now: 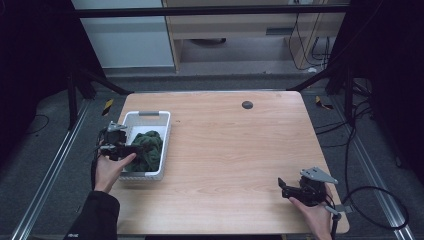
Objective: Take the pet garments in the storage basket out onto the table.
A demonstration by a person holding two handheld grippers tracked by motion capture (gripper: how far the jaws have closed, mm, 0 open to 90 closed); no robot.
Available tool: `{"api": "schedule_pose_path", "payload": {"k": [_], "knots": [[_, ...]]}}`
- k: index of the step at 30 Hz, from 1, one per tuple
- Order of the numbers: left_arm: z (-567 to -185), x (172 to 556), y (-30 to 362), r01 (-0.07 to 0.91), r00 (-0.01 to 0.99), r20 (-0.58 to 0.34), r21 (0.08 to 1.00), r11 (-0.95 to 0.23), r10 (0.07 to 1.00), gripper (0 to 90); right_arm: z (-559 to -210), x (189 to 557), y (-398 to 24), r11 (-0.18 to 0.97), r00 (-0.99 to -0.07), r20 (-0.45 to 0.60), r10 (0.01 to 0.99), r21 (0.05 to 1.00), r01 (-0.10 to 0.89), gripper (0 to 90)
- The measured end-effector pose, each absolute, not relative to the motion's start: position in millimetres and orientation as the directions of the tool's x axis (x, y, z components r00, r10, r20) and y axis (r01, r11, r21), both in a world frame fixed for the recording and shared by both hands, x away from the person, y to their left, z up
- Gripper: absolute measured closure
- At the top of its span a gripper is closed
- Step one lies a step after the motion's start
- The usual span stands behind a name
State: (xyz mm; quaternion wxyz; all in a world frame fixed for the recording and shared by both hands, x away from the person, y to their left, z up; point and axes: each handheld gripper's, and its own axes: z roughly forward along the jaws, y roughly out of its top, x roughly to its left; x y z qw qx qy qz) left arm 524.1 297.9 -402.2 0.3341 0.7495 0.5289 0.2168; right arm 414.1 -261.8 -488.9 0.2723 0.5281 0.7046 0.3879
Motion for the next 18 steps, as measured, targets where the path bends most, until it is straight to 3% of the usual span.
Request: {"api": "schedule_pose_path", "payload": {"k": [18], "knots": [[-416,549,285,0.714,0.359,-0.008,0.646,-0.269,0.933,11.5,-491,417,-259,0.159,-0.314,0.026,0.949,0.821,0.548,6.1]]}}
